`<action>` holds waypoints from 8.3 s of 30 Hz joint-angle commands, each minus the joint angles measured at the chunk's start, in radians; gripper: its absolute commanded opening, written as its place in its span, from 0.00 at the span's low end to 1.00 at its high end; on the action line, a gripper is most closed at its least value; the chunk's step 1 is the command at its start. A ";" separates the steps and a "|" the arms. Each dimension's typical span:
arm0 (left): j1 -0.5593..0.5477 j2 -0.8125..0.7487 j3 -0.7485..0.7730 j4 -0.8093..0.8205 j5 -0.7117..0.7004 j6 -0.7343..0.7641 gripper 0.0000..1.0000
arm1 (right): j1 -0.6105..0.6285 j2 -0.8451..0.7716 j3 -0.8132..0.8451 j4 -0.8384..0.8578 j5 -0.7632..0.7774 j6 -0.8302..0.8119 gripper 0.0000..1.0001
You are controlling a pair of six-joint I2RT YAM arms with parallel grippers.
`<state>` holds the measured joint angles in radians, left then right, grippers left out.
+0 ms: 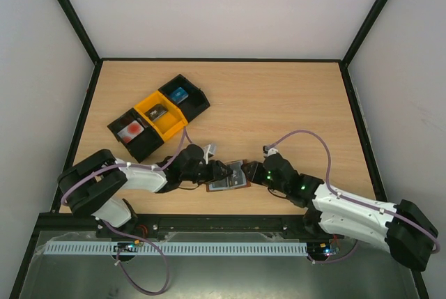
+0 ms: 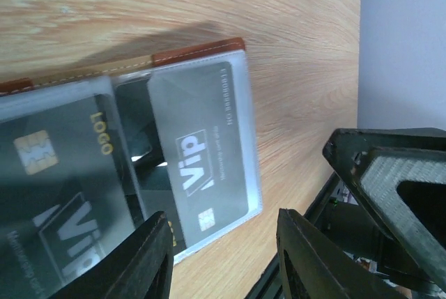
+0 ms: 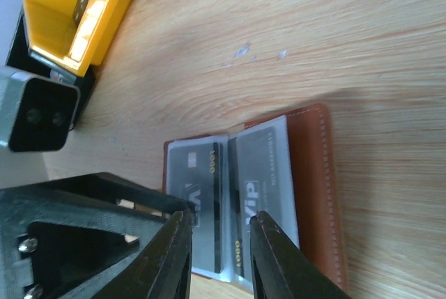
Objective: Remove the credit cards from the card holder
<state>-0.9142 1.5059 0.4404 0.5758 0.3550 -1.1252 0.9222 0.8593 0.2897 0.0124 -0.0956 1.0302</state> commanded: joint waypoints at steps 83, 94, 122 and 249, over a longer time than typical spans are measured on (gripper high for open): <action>0.048 0.152 -0.053 0.172 0.011 -0.010 0.03 | 0.003 0.355 -0.143 0.262 -0.064 -0.036 0.09; 0.084 0.053 -0.127 0.127 -0.003 0.003 0.03 | 0.003 0.342 -0.140 0.265 -0.074 -0.035 0.10; 0.138 -0.424 -0.123 -0.308 0.126 0.219 0.03 | 0.003 -0.008 0.094 -0.017 -0.261 -0.288 0.25; 0.688 -0.670 0.162 -0.751 0.286 0.334 0.03 | 0.010 -0.364 -0.066 0.132 -0.025 0.065 0.98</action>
<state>-0.3279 0.8066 0.5449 0.0444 0.5743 -0.9283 0.9298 0.5102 0.2245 0.2054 -0.1341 1.1309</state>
